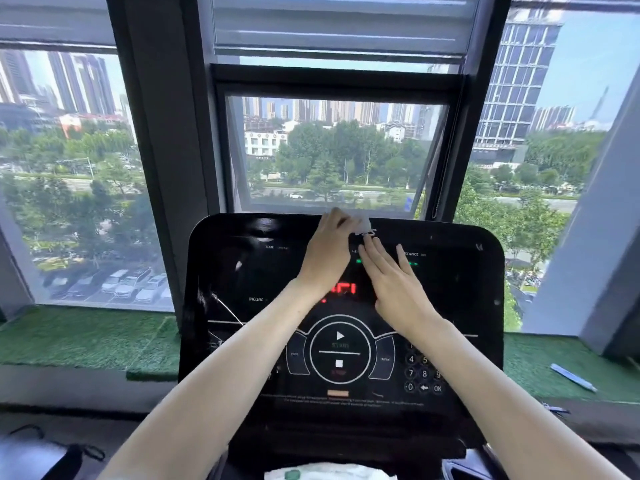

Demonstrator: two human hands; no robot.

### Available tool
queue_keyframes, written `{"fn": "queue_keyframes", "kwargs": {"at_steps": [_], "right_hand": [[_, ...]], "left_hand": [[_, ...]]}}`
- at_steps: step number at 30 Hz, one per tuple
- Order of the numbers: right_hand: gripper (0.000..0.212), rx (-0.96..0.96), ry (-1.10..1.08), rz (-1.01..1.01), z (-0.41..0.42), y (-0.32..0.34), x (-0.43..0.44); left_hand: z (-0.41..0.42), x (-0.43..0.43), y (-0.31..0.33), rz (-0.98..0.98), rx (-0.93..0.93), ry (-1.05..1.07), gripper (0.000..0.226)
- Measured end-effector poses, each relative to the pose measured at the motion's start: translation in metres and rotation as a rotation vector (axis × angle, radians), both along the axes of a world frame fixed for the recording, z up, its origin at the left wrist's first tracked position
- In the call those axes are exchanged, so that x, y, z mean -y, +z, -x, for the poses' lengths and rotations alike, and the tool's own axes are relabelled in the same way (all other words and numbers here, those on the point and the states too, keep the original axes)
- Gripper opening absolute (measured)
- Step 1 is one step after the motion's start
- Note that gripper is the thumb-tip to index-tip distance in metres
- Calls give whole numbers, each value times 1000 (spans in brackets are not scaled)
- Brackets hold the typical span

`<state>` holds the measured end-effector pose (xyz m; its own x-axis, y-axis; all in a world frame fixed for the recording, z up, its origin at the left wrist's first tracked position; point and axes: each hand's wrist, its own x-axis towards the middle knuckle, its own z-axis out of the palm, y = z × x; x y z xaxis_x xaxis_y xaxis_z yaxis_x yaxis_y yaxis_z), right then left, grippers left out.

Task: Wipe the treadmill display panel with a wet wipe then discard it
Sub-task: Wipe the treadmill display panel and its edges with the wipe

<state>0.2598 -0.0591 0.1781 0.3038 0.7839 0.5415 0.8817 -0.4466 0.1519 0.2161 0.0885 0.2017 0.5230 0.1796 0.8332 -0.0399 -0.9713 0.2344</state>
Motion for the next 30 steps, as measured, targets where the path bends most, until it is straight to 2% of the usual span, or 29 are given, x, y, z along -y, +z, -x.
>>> {"fn": "queue_keyframes", "kwargs": {"at_steps": [2, 4, 5, 6, 9, 10, 11, 14, 15, 18, 20, 23, 24, 25, 28, 29, 30], "right_hand": [[85, 8, 1, -18, 1, 0, 7], [85, 7, -29, -71, 3, -4, 17], [85, -8, -50, -90, 3, -6, 23], [84, -19, -76, -97, 3, -8, 29], [85, -61, -150, -90, 0, -9, 45], [86, -72, -166, -76, -1, -8, 50], [85, -81, -172, -54, -3, -8, 54], [82, -95, -139, 2, -8, -8, 64], [81, -90, -127, 22, -9, -7, 66], [78, -40, -89, 59, -15, -7, 70], [77, -11, -59, 101, -21, -7, 76], [78, -6, -20, 126, -28, -6, 84], [79, -2, -7, 128, -30, -6, 84], [78, 0, 4, 125, -30, -7, 83], [76, -3, 26, 107, -34, -11, 81], [76, 2, 35, 110, -36, -11, 82], [77, 2, 45, 115, -38, -10, 83]], "left_hand": [[0, -7, 3, 81, 41, 44, 42], [4, -7, 7, 387, 230, 142, 41], [5, -1, 7, 460, 256, 159, 41], [3, 8, 7, 419, 201, 144, 43], [-8, 29, -1, -43, -106, -16, 53], [-8, 25, 0, -112, -159, -36, 56], [-9, 19, 3, -89, -152, -6, 57], [-7, 15, 8, 244, 77, 179, 53], [-8, 23, 8, 276, 87, 199, 52], [-20, 47, 1, -12, -71, 75, 52], [-22, 48, 0, -43, -95, 34, 51], [-21, 45, 2, 326, 135, 225, 44], [-21, 51, 1, 377, 156, 264, 41], [-22, 59, 1, 312, 111, 265, 39], [-34, 73, -4, -56, -121, 98, 44], [-36, 70, -1, -72, -147, 97, 45], [-38, 66, 2, -1, -106, 138, 45]]}}
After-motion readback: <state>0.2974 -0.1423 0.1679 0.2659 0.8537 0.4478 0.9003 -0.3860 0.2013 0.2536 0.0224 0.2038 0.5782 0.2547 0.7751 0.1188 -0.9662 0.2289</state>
